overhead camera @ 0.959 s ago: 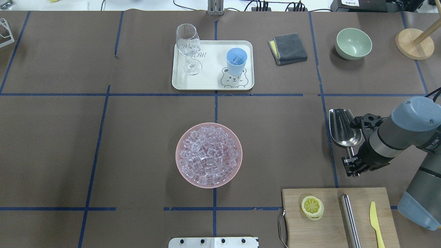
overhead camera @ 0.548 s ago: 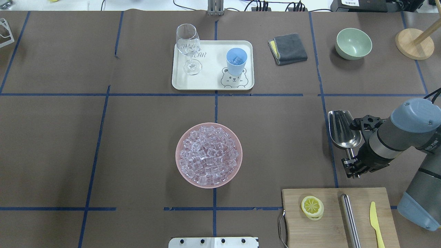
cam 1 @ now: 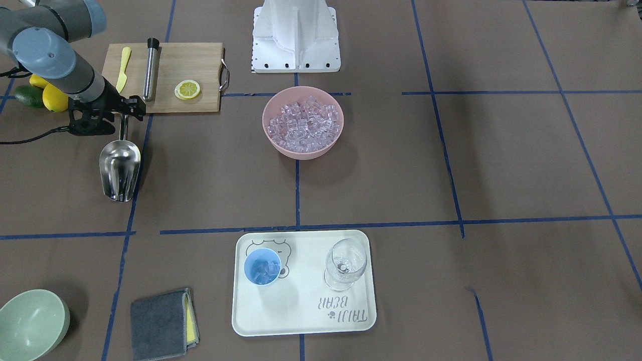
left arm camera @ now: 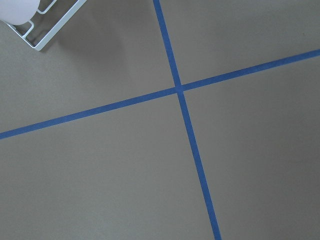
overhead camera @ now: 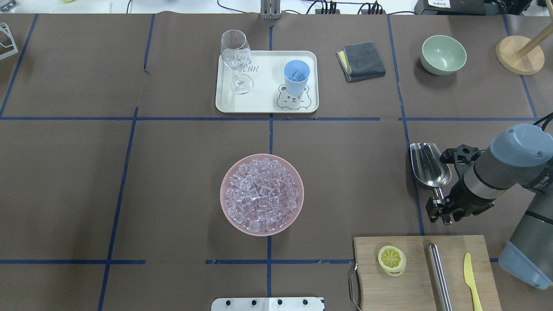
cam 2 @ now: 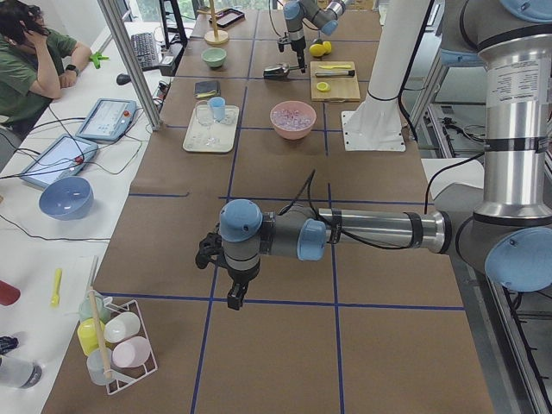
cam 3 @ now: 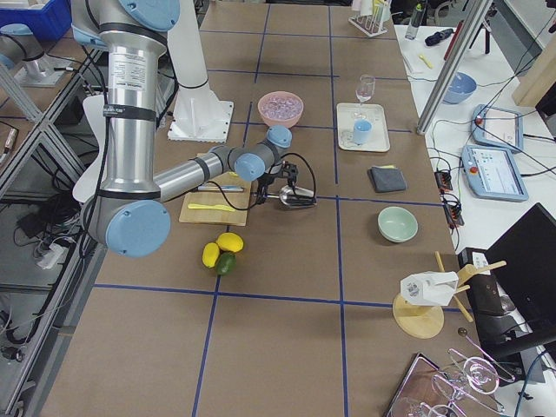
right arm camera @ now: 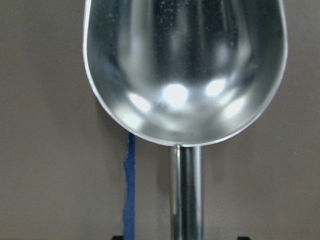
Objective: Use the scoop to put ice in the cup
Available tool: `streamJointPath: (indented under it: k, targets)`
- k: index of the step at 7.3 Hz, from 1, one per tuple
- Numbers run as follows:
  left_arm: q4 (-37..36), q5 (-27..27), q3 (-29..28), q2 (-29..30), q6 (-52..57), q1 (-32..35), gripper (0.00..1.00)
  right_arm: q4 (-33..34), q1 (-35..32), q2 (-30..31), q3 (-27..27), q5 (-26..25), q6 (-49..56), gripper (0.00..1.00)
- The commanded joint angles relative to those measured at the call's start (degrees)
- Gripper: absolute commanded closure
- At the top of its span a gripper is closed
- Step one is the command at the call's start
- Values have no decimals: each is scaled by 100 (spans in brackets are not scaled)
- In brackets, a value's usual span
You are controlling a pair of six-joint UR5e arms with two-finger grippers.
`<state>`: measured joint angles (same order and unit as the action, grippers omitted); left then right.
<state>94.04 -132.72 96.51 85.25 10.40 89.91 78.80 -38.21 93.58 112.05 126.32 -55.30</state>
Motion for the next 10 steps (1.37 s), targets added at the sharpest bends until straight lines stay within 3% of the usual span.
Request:
streamJointPath:
  k: [1, 2, 4, 7, 9, 10]
  targets:
    - [0, 0, -18, 0, -3, 0, 0, 13, -491, -25, 290, -45, 54, 0]
    - [-9, 9, -36, -9, -3, 0, 0, 13, -859, -24, 387, -124, 124, 0]
    - [0, 44, -80, -9, 6, -9, 0, 56, -1571, 28, 196, -230, 1574, 0]
    - [-18, 0, -36, 9, 6, -18, 0, 39, -3458, 125, -1031, 58, 4569, 0]
    - [-70, -9, -18, 79, -3, -18, 0, 48, -4568, 160, -1710, 402, 5099, 0]
    - [-96, -26, -9, 79, -12, 0, 0, 5, -4772, 343, -1713, 420, 5117, 0]
